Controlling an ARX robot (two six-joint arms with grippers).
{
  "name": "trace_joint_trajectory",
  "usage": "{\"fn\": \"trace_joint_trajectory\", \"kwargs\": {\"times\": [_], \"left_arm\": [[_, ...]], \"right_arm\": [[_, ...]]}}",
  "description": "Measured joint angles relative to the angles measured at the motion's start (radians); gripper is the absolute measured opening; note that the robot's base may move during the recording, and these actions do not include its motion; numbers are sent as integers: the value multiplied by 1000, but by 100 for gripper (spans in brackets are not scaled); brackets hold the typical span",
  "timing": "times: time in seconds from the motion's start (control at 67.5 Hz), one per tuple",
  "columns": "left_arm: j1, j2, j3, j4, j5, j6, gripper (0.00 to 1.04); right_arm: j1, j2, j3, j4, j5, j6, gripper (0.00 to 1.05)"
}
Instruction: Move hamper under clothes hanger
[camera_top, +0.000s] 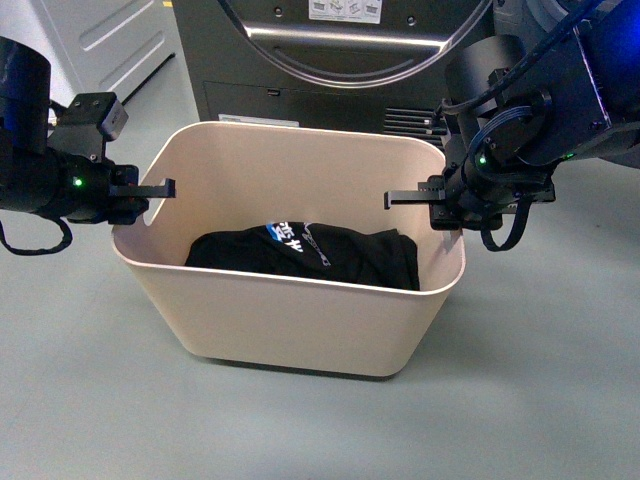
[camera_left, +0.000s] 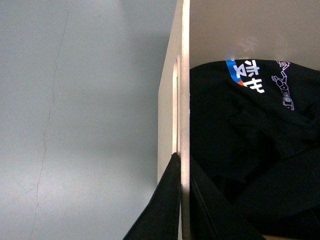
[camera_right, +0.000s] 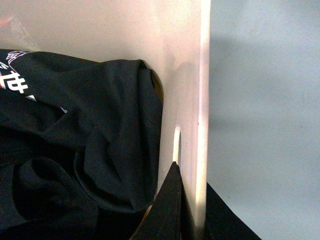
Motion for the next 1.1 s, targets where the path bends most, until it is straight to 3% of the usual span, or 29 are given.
{"fn": "trace_joint_trajectory", "kwargs": {"times": [0.771,1.097], "left_arm": [[29,-1,-1,-1,-17,0,4],[-16,-3,1,-1,9,0,4]], "right_arm": [[36,0,-5,2,-23,1,3],[-16,-2,-6,2,4,0,3]]}}
